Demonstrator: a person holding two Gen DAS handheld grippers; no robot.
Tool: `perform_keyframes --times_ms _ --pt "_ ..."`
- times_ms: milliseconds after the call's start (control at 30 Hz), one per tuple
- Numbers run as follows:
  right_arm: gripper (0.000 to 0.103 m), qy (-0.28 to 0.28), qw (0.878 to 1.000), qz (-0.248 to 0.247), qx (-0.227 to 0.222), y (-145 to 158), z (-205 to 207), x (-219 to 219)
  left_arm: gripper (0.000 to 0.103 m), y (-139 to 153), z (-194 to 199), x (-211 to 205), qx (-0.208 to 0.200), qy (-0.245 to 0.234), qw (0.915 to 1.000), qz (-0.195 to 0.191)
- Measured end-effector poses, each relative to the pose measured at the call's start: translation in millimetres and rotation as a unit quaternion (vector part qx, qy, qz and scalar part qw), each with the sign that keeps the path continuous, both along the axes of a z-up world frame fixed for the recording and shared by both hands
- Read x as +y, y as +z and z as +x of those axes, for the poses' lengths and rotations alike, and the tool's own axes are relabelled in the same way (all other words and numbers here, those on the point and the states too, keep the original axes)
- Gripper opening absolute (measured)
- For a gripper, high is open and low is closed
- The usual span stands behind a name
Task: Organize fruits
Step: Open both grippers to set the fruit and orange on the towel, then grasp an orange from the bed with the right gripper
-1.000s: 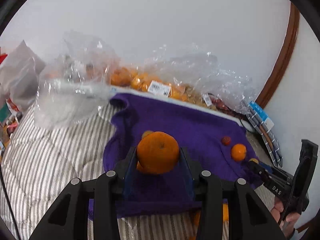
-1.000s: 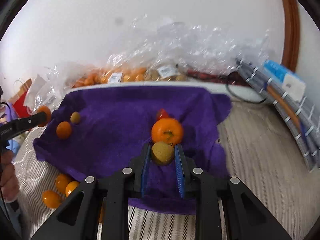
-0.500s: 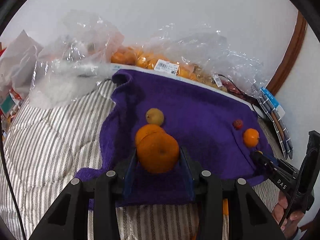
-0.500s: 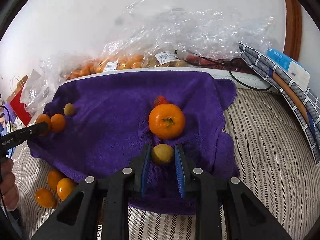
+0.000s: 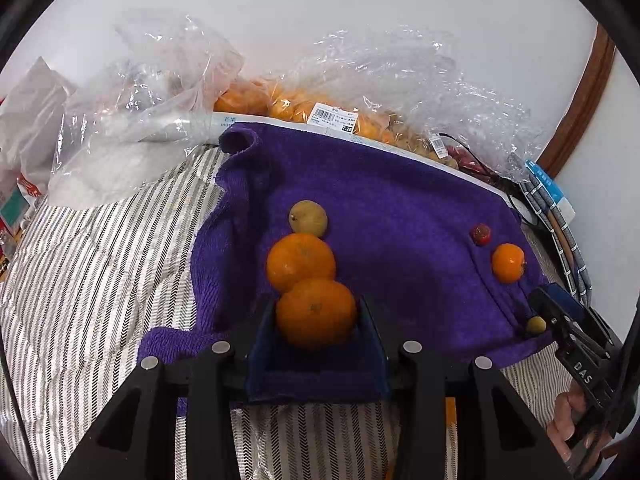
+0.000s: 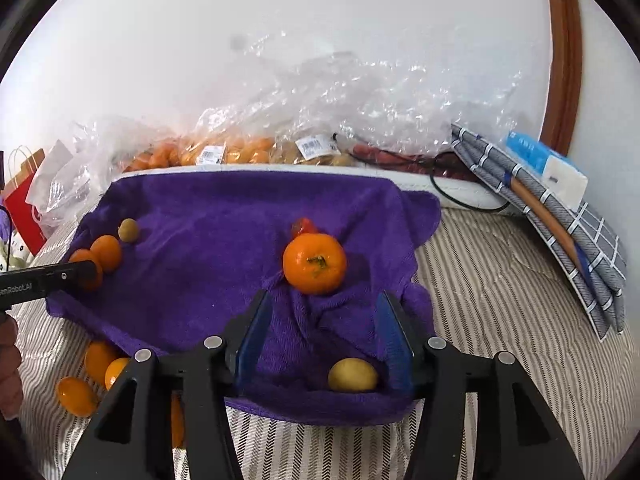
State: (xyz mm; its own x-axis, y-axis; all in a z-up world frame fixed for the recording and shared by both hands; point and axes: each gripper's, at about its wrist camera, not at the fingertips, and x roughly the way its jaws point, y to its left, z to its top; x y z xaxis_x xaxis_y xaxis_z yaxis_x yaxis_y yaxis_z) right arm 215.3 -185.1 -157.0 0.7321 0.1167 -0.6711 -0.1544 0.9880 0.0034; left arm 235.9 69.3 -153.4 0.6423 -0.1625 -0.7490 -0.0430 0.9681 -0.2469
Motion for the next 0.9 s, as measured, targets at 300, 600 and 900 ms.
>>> perform_keyframes --times_ms 300,600,900 --pt "0.054 0.039 0.997 0.059 0.027 18 -47 15 0.050 17 -6 19 -0.030 0.009 0.9985 -0.045" --pt "0.042 0.068 0.994 0.040 0.078 -9 -82 48 0.051 23 -8 27 -0.038 0.001 0.9970 -0.067" --pt "0.032 0.056 0.993 0.029 0.095 -19 -74 66 0.052 28 -12 32 -0.047 0.002 0.9956 -0.081"
